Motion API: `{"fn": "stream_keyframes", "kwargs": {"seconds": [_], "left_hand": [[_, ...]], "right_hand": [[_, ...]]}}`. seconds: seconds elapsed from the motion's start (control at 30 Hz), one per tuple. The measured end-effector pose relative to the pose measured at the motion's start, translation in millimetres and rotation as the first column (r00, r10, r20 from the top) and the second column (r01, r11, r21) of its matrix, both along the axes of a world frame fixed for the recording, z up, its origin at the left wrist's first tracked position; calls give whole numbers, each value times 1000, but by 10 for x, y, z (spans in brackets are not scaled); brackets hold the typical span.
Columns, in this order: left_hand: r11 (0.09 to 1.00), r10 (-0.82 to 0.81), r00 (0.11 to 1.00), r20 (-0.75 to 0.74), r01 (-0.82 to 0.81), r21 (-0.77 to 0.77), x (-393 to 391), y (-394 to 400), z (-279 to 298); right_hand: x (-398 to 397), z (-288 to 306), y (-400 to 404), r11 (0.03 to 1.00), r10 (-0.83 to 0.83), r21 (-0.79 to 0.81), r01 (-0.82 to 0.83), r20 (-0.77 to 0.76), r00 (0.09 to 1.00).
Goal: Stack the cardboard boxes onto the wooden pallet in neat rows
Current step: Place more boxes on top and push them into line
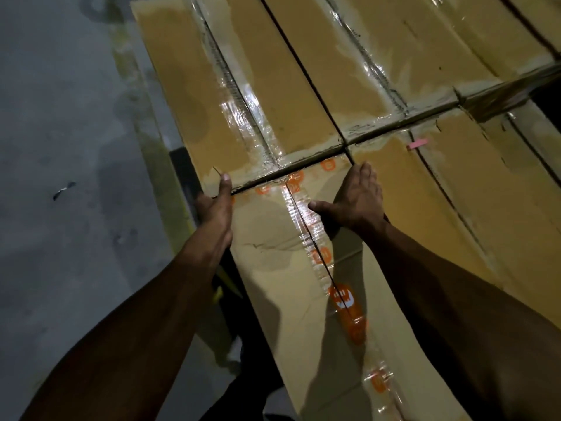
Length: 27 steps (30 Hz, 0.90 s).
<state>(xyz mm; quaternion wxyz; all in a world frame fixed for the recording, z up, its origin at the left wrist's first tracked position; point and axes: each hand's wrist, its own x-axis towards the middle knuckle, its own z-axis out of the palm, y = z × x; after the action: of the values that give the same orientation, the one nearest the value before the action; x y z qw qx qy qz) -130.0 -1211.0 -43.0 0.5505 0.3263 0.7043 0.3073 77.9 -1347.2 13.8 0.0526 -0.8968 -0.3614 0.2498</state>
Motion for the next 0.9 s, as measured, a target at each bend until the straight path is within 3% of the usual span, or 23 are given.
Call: {"fn": "stream_keyframes", "kwargs": {"seconds": [0.13, 0.33, 0.47, 0.57, 0.63, 0.7, 0.8, 0.9], "left_hand": [[994, -64, 996, -56, 59, -88, -5, 31, 76], [967, -253, 951, -177, 244, -70, -74, 11, 342], [884, -465, 818, -338, 450, -125, -248, -287, 379], [759, -617, 637, -462, 636, -139, -410, -836, 636], [626, -719, 475, -507, 759, -178, -563, -1230, 814], [425, -787, 242, -568, 880, -213, -743, -1608, 962], [83, -760, -93, -643, 968, -238, -1072, -2168, 1144], [-152, -707, -291, -644, 953, -263, -1373, -2561, 1209]], "right_hand": [[-41, 83, 4, 997, -9, -74, 9, -3, 1000], [-650, 228, -452, 990, -128, -69, 126, -32, 991], [-1193, 339, -1030, 966, -259, -6, 260, -76, 963], [-1588, 516, -1532, 935, -352, 11, 356, -110, 929], [-1859, 604, -1877, 910, -409, 25, 413, -104, 907], [-2115, 693, -2205, 890, -453, 13, 456, -100, 886], [-2530, 828, -2688, 862, -506, -14, 507, -60, 860], [-2947, 855, -3107, 835, -550, -44, 548, -44, 834]]}}
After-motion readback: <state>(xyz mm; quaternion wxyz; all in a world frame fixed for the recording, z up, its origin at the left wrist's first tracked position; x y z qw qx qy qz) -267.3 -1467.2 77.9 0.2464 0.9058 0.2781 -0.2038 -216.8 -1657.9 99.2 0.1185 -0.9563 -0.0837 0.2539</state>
